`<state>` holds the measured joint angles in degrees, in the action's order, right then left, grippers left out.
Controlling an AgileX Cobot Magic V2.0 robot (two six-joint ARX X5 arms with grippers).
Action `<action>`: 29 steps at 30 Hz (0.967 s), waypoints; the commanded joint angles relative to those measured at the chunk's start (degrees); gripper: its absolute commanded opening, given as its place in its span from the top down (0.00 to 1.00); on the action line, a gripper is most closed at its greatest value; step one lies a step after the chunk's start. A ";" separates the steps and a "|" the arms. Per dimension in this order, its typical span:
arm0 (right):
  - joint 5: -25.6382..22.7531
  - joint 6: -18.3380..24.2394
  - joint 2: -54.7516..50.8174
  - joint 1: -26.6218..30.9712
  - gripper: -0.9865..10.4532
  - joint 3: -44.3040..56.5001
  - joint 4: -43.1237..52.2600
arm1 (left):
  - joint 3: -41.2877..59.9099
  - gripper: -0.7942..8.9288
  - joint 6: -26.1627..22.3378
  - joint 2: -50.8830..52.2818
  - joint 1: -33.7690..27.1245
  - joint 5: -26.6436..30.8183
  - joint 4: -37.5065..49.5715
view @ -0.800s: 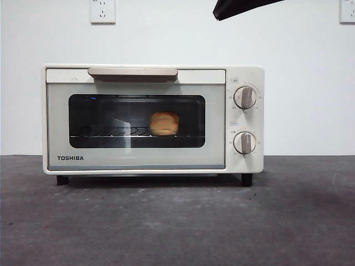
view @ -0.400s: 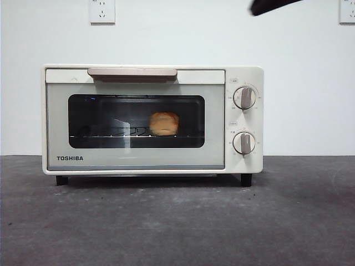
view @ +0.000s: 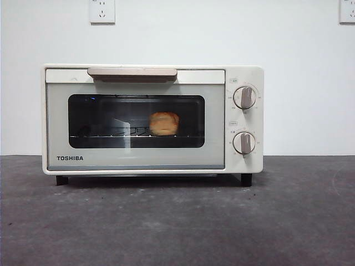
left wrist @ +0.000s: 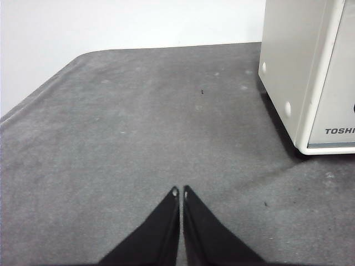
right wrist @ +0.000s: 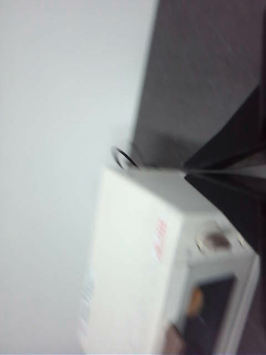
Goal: The left arm flap open the oven, the right arm pick bread and place it into oven, the left arm flap close the oven
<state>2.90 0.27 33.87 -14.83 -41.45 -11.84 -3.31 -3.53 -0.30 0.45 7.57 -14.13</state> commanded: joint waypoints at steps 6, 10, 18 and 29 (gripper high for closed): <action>0.07 2.14 -13.75 7.85 0.91 16.61 14.64 | 1.14 0.90 0.11 0.11 -0.07 0.11 -0.44; 0.00 2.10 -20.17 9.64 0.91 24.46 17.94 | 1.14 0.90 0.11 0.11 -0.07 0.11 -0.46; -0.02 1.38 -29.73 10.51 0.91 34.75 18.71 | 1.14 0.90 0.11 0.11 -0.07 0.11 -0.44; -2.27 -0.85 -33.66 11.72 0.91 40.74 17.68 | 1.14 0.90 0.11 0.11 -0.07 0.11 -0.46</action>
<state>1.06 0.58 0.36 -3.20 -1.13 5.78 -3.29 -3.53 -0.30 0.45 7.57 -14.04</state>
